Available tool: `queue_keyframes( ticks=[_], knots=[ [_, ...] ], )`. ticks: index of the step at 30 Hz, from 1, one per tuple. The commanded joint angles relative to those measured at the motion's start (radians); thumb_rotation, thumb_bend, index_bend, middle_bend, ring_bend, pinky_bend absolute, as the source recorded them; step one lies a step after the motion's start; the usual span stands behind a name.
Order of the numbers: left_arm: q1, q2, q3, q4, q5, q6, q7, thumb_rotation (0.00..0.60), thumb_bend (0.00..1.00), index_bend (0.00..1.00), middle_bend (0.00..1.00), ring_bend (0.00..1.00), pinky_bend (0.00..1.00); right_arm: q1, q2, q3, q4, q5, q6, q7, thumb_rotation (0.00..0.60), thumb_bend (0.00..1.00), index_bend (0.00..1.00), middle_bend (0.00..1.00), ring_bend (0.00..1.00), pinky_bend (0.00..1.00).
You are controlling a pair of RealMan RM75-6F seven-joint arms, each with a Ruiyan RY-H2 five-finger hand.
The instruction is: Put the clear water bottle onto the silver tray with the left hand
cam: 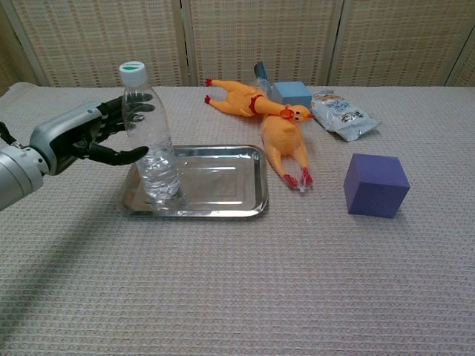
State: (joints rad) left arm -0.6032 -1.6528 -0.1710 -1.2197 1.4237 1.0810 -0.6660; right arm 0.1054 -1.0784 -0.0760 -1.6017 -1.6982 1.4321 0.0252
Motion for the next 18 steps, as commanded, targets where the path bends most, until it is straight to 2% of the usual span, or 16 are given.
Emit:
queue_keyframes(
  ticks=[1,9,13,15,18],
  knots=[
    [0.025,0.034,0.029,0.008,0.027,0.034,0.039,0.600,0.34,0.00,0.00,0.00,0.00,-0.002,0.003,-0.001,0.000,-0.003,0.004,0.003,0.600,0.00,0.00,0.00,0.00,0.00],
    [0.180,0.188,0.138,0.047,0.102,0.236,0.222,0.600,0.34,0.00,0.00,0.00,0.00,-0.008,0.003,0.002,-0.002,0.002,0.013,-0.010,0.600,0.00,0.00,0.00,0.00,0.00],
    [0.281,0.317,0.229,-0.046,0.150,0.323,0.373,0.600,0.34,0.00,0.00,0.00,0.00,-0.020,-0.018,0.017,-0.002,0.019,0.033,-0.057,0.600,0.00,0.00,0.00,0.00,0.00],
    [0.319,0.342,0.240,-0.090,0.155,0.370,0.442,0.600,0.35,0.00,0.00,0.00,0.00,-0.022,-0.028,0.020,-0.004,0.022,0.035,-0.074,0.600,0.00,0.00,0.00,0.00,0.00],
    [0.326,0.364,0.239,-0.140,0.158,0.373,0.488,0.600,0.35,0.00,0.00,0.00,0.00,-0.021,-0.031,0.014,-0.006,0.014,0.029,-0.080,0.600,0.00,0.00,0.00,0.00,0.00]
  ],
)
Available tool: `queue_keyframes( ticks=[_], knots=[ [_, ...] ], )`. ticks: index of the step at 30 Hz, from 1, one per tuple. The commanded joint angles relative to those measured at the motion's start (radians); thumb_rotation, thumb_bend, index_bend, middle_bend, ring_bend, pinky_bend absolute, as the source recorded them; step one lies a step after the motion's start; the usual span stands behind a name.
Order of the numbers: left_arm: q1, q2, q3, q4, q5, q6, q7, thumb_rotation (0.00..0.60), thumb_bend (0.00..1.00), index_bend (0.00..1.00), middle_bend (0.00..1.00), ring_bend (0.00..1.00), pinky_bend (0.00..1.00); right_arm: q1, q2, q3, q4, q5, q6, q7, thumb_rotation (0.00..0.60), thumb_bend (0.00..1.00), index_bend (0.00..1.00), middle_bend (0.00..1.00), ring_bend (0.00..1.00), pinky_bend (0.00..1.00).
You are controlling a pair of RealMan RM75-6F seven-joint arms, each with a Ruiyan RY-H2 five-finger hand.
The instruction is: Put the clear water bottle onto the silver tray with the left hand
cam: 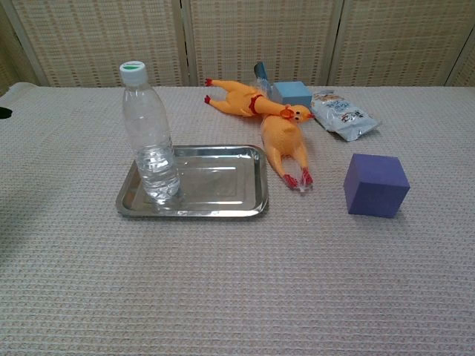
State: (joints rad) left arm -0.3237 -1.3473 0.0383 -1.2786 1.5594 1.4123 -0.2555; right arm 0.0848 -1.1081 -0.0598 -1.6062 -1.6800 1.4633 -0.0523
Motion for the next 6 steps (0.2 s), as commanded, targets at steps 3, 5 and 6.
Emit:
queue_keyframes(
  ticks=[3,5,6],
  knots=[
    [0.048,0.074,0.019,-0.111,0.011,0.034,0.078,0.600,0.35,0.00,0.00,0.00,0.00,-0.003,0.002,-0.009,-0.005,-0.018,0.005,0.002,0.600,0.00,0.00,0.00,0.00,0.00],
    [0.052,0.083,0.019,-0.123,0.016,0.037,0.091,0.600,0.35,0.00,0.00,0.00,0.00,-0.008,0.006,-0.009,-0.005,-0.022,0.016,0.007,0.600,0.00,0.00,0.00,0.00,0.00],
    [0.055,0.084,0.017,-0.126,0.019,0.041,0.096,0.600,0.35,0.00,0.00,0.00,0.00,-0.009,0.007,-0.009,-0.004,-0.021,0.019,0.008,0.600,0.00,0.00,0.00,0.00,0.00]
  ],
)
